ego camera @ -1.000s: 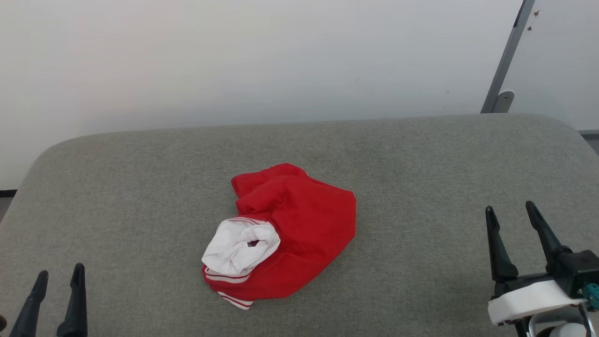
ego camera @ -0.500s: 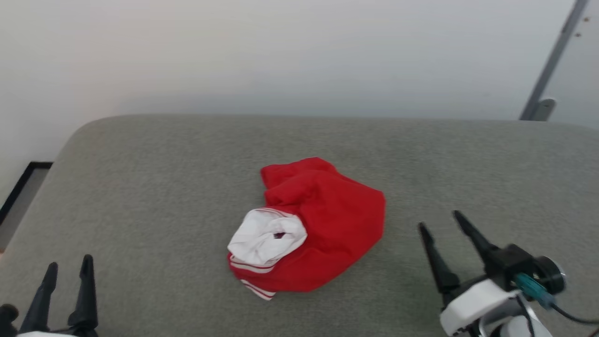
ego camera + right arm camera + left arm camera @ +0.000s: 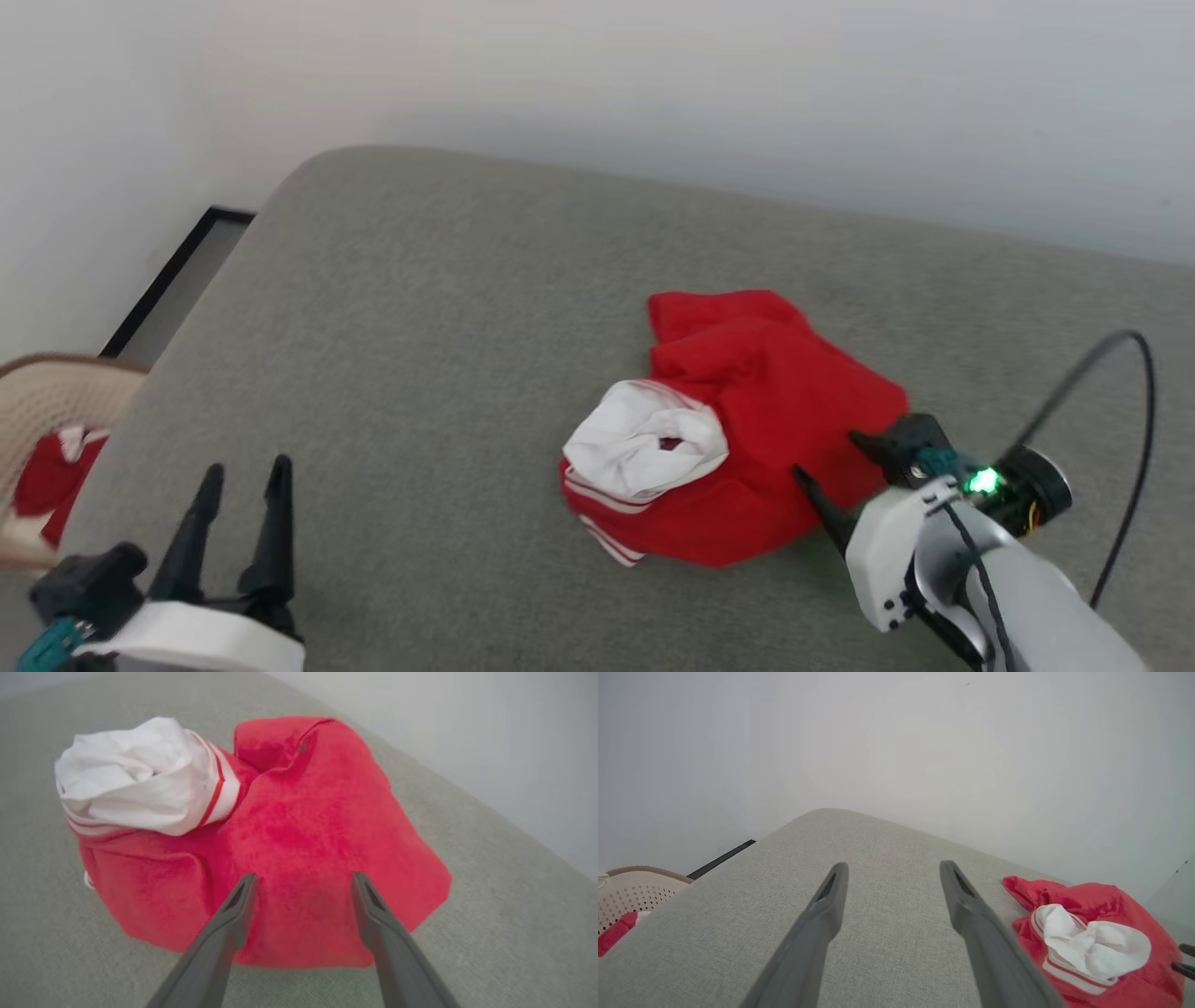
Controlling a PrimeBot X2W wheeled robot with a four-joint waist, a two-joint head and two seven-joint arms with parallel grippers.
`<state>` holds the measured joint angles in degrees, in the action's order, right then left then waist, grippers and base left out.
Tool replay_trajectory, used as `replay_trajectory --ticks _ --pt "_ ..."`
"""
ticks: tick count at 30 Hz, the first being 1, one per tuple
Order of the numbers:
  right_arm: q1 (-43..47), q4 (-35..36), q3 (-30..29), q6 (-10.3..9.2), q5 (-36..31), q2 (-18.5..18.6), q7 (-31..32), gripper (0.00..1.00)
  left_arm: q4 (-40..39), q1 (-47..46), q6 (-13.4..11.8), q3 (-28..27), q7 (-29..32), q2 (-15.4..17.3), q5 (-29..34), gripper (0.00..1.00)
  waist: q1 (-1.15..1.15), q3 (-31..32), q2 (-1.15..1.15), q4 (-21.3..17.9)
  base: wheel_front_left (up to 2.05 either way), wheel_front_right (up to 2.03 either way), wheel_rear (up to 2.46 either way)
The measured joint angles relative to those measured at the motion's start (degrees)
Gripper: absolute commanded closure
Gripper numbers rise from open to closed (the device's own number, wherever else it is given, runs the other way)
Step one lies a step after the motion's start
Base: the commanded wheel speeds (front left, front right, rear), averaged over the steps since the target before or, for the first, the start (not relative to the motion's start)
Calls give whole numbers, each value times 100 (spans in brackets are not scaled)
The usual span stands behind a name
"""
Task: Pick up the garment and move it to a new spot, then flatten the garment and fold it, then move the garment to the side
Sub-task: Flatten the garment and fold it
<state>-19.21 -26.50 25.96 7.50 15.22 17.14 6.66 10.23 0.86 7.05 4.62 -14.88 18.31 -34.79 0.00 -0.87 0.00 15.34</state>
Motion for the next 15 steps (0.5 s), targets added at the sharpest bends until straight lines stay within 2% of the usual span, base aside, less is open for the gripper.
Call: replay_trajectory --ticks 11,12,13,15 --pt "-988 -1236 798 1 223 35 1324 0 201 -444 10 258 -3 -188 -19 0 0 -513 0 526 0 0 0" --pt "-1076 -1295 851 0 289 26 1356 55 205 -456 10 247 -3 -203 -18 0 0 -547 0 546 0 0 0" --pt "-1150 -1334 905 0 314 26 1362 100 218 -467 11 234 -3 -210 -18 0 0 -574 0 559 0 0 0" --pt "-1294 -1369 951 0 487 4 1407 100 226 -472 20 203 -3 -225 -18 0 0 -595 0 548 0 0 0"
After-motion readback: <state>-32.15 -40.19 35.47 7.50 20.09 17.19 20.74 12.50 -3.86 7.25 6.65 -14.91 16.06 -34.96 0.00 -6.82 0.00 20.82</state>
